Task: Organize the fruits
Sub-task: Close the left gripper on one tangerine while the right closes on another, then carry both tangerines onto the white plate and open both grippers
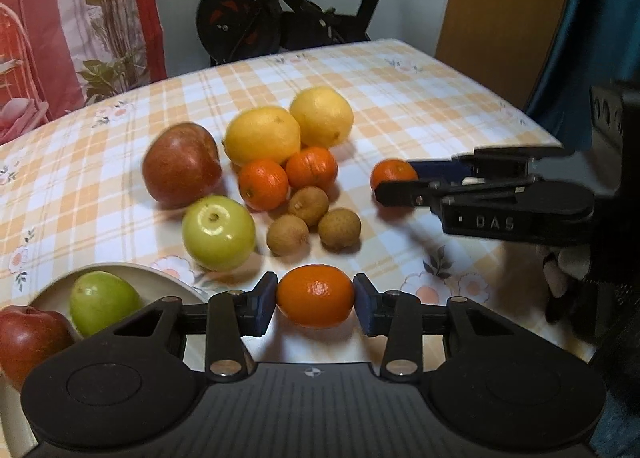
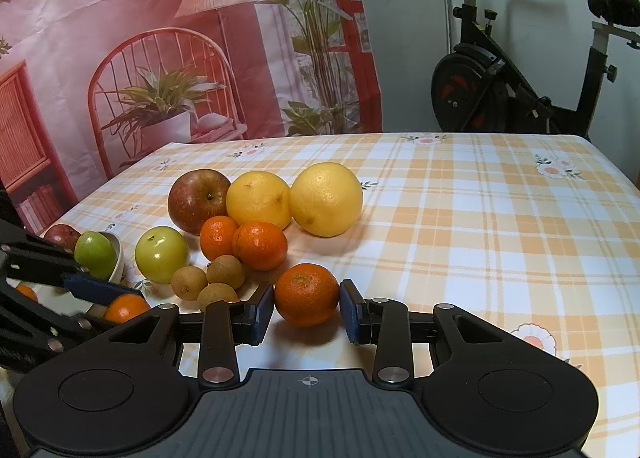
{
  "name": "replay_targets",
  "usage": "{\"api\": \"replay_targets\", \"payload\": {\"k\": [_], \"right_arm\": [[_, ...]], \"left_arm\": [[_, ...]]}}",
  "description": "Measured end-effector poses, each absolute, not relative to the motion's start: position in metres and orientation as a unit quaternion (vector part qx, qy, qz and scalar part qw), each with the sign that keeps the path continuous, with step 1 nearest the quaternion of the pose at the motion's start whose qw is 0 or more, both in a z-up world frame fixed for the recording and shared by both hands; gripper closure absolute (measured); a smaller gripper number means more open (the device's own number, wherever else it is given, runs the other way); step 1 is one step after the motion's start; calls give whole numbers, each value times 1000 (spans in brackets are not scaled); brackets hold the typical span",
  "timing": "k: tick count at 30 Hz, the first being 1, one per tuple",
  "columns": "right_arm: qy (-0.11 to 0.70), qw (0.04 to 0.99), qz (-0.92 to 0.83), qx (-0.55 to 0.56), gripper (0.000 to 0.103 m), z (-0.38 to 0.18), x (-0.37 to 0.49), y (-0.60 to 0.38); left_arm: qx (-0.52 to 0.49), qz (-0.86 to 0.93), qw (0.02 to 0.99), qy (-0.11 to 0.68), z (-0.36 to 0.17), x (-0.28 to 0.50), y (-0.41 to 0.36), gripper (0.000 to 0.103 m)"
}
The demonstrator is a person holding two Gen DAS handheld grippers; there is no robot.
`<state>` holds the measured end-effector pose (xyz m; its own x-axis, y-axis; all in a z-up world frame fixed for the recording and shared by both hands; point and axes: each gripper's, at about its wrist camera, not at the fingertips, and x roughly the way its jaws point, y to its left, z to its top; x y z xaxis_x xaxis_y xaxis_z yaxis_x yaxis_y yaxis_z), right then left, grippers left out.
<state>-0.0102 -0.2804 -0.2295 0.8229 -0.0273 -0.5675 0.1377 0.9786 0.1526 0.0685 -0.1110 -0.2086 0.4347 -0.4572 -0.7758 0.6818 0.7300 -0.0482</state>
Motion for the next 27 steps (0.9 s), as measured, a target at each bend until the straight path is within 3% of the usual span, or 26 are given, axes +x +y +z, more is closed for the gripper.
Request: {"api": "replay_targets", "payload": {"k": [15,27], "right_arm": [[295,951,24,90,70,-200,6,-233],[350,928,121,36,70,-191,54,-143]], "left_arm": [[60,-275,887,365,-145,72,-6,60],[29,-210,893,397,-168,80,74,60]]}}
